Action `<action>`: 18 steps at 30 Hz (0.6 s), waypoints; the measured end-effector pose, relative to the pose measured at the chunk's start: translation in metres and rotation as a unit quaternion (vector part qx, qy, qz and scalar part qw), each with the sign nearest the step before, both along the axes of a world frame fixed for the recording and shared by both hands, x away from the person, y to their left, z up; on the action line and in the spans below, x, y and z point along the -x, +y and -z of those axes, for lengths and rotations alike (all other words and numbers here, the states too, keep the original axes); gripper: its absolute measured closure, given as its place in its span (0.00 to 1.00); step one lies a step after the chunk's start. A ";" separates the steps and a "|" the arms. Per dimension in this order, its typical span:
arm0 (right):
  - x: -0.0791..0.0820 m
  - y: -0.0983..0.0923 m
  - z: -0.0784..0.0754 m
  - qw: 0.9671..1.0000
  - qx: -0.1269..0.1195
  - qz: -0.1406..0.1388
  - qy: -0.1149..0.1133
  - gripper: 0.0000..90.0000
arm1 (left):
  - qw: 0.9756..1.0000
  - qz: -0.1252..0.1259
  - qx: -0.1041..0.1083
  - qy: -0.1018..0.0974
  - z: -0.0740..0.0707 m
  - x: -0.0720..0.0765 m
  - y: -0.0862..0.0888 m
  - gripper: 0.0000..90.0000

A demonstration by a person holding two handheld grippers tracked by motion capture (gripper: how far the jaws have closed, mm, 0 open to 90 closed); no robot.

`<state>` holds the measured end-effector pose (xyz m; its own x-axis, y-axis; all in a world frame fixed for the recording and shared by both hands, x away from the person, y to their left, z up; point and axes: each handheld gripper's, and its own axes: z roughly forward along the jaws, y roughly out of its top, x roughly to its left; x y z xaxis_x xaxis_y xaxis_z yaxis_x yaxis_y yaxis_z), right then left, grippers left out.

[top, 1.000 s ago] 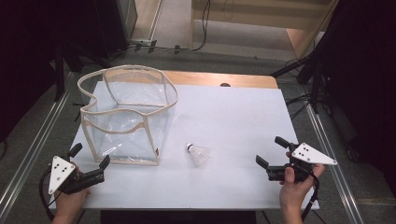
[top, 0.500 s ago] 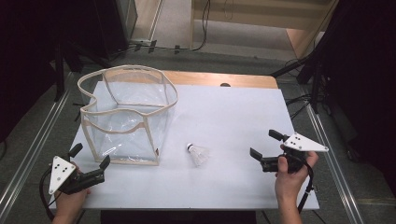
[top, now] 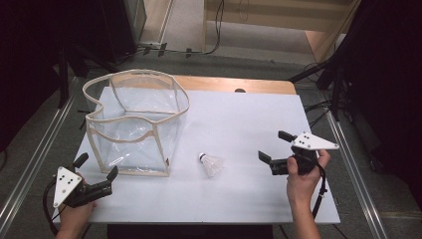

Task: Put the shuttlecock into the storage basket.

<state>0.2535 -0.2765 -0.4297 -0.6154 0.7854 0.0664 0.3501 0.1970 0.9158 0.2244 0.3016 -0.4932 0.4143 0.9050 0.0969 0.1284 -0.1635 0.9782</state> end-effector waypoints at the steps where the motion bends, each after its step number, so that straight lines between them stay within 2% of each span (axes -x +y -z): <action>1: -0.001 0.002 -0.001 1.000 0.001 -0.002 0.001 0.00 | 1.000 0.000 0.000 0.000 0.000 0.000 0.000 0.03; 15: -0.020 0.030 -0.010 0.999 0.025 -0.029 0.005 0.00 | 1.000 0.000 0.000 -0.001 0.000 0.000 0.000 0.03; 18: -0.024 0.039 -0.012 0.999 0.039 -0.033 0.006 0.00 | 1.000 0.000 0.000 -0.001 0.000 0.000 0.000 0.03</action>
